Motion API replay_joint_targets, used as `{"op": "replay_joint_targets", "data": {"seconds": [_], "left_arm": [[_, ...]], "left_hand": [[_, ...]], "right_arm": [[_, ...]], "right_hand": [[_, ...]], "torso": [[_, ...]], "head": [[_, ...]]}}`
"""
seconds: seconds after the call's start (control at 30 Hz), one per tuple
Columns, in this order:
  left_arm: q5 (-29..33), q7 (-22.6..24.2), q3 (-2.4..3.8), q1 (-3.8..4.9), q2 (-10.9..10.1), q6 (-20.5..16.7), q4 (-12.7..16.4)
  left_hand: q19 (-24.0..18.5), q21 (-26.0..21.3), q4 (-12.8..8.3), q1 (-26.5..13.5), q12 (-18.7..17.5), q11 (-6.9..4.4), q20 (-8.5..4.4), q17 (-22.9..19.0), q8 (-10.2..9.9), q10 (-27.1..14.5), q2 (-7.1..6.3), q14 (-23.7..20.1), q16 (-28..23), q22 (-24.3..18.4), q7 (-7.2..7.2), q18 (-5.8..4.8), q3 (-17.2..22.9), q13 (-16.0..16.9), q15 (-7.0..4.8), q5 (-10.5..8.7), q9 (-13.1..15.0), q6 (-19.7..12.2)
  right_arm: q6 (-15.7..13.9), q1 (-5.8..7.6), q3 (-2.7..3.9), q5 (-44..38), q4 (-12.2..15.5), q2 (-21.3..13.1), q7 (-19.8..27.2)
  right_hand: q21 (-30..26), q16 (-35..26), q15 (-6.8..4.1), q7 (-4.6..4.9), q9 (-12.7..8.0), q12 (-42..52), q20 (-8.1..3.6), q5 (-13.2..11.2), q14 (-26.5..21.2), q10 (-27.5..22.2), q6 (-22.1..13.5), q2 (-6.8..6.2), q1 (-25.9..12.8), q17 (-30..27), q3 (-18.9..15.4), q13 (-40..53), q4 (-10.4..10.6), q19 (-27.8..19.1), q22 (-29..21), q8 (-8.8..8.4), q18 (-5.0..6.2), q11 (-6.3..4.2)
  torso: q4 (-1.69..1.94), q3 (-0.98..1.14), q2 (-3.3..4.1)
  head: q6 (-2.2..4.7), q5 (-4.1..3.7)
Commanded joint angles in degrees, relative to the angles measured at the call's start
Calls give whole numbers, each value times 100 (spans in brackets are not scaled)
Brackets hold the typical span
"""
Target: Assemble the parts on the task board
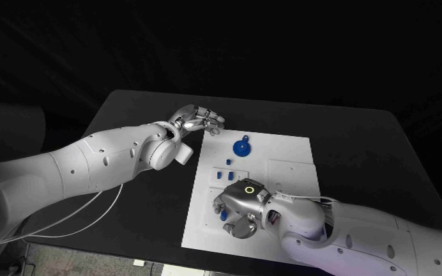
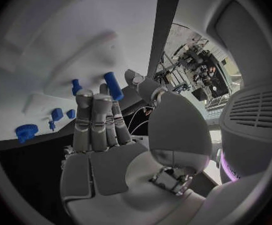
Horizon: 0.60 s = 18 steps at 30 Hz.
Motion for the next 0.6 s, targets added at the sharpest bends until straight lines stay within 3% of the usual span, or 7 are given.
{"op": "replay_joint_targets", "data": {"seconds": [0.03, 0.43, 0.57, 0.6], "left_arm": [[30, 24, 3, 2, 1, 91, 11], [30, 10, 3, 2, -7, 108, 3], [30, 9, 3, 2, -6, 113, 0], [30, 9, 3, 2, -10, 114, 2]], "left_hand": [[-40, -27, 3, -26, -12, 1, 6, 9, 33, -48, 9, -23, -24, 10, -3, 104, -28, -5, 22, -39, -6, -26], [-41, -29, 4, -27, -12, 2, 7, 16, 33, -49, 9, -24, -29, 13, -2, 103, -30, -7, 22, -40, -7, -28], [-42, -30, 3, -28, -12, 2, 7, 17, 33, -50, 9, -24, -30, 14, -2, 103, -30, -7, 22, -40, -8, -29], [-42, -30, 3, -27, -12, 2, 7, 18, 33, -50, 9, -24, -31, 14, -2, 103, -30, -7, 22, -40, -8, -29]], "right_arm": [[-215, -7, -1, 83, 21, -29, 83], [-777, 0, 8, 536, 215, -305, 275], [-995, 55, 39, 999, 310, -453, 451], [-1002, 69, 78, 1195, 339, -503, 505]], "right_hand": [[-7, 3, 36, 9, -10, -40, 3, -4, -2, -41, -26, -6, -13, -8, -38, -27, 0, -20, 98, -25, 175, 2], [-44, 16, 108, 25, -58, -175, 19, -62, -30, -209, -98, -27, -76, -22, -171, -180, -38, -31, 93, -70, 175, 75], [-50, 24, 121, 13, -72, -190, 29, -43, -39, -223, -128, -26, -193, -26, -307, -221, -38, -33, 95, -83, 175, 88], [-56, 25, 124, 16, -76, -194, 30, -16, -44, -226, -136, -27, -224, -28, -345, -234, -36, -36, 94, -86, 175, 90]], "torso": [[-2, -1, 0], [-1, 0, -1], [-1, -3, -4], [-2, -4, -5]], "head": [[6, -11], [38, -50], [63, -77], [69, -87]]}}
